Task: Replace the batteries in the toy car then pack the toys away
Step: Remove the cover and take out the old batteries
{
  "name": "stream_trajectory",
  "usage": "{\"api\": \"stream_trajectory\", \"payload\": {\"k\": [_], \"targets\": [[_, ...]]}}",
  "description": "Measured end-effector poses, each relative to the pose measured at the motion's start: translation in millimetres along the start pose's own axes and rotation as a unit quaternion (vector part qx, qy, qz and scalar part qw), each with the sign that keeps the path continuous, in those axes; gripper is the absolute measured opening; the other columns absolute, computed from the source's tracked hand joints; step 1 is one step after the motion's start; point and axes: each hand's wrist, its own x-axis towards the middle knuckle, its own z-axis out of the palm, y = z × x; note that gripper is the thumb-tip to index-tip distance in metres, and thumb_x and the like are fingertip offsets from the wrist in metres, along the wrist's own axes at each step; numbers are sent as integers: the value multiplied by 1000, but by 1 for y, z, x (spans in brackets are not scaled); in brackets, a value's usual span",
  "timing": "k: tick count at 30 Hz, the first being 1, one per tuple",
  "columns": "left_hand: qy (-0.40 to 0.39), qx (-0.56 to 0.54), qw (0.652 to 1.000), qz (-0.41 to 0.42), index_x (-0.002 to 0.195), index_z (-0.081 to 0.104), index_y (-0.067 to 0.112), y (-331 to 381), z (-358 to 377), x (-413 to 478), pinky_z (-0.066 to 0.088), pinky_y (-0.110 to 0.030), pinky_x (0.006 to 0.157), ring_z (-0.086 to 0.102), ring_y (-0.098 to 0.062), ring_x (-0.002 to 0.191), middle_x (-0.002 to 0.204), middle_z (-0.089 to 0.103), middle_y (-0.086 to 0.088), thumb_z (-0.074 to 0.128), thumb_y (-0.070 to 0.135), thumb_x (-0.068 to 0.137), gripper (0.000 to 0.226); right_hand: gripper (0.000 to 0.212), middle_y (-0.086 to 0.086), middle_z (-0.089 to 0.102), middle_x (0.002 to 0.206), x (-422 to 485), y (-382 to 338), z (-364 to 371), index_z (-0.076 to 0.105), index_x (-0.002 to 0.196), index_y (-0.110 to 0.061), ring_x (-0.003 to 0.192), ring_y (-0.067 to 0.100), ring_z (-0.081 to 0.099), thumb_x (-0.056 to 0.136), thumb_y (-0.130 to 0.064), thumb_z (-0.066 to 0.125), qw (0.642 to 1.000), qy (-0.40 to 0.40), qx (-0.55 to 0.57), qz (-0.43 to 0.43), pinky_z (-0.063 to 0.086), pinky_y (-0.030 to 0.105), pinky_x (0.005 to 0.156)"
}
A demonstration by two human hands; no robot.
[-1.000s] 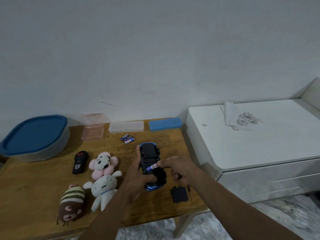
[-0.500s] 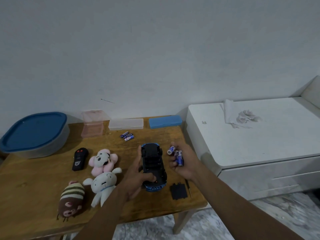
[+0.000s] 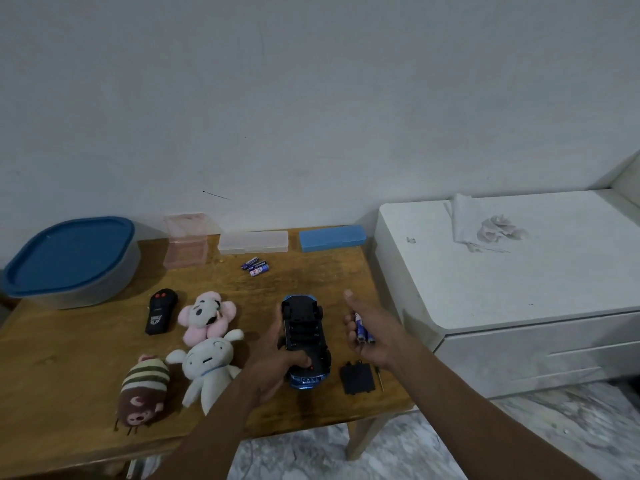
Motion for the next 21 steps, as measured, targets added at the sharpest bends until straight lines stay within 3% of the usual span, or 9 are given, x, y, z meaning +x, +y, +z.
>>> {"api": "stream_trajectory", "payload": {"k": [2,4,6,12,16,21], "targets": [[22,16,1000,-6,140,32,49,1,2,1,50,-52,96,61,-32,111,119,66,-11,66,-16,61,107,32,4,57,62,2,2,-4,58,84,-11,49,11,52,77,-36,77,1000,8,7,9,47,22,43],[48,32,998,-6,121,49,48,3,6,2,52,-47,92,63,-30,105,110,68,-9,63,-18,66,86,30,5,57,61,5,5,-9,59,80,-10,50,12,53,79,-36,75,1000,19,5,19,48,23,44],[57,52,997,-8,111,49,45,6,12,1,51,-40,90,61,-25,103,107,67,-4,60,-20,70,77,30,6,57,59,7,8,-15,60,78,-10,51,14,53,80,-36,74,999,27,7,26,48,25,46],[85,116,989,-27,146,32,29,0,19,8,48,-47,99,56,-25,112,118,62,0,70,-5,65,96,27,8,57,60,10,14,-31,60,78,-11,53,16,54,81,-33,74,998,44,21,46,49,26,47],[110,158,981,-22,133,44,36,0,23,14,48,-38,95,57,-19,108,115,63,2,73,-1,70,78,24,8,58,61,13,14,-37,61,80,-10,53,16,54,82,-31,73,997,51,24,56,49,26,48],[135,207,967,-57,123,55,19,4,21,14,49,-28,80,59,-19,103,112,65,-1,74,1,75,55,22,7,59,64,16,14,-31,62,84,-9,58,16,55,87,-30,68,997,44,20,59,50,27,50]]}}
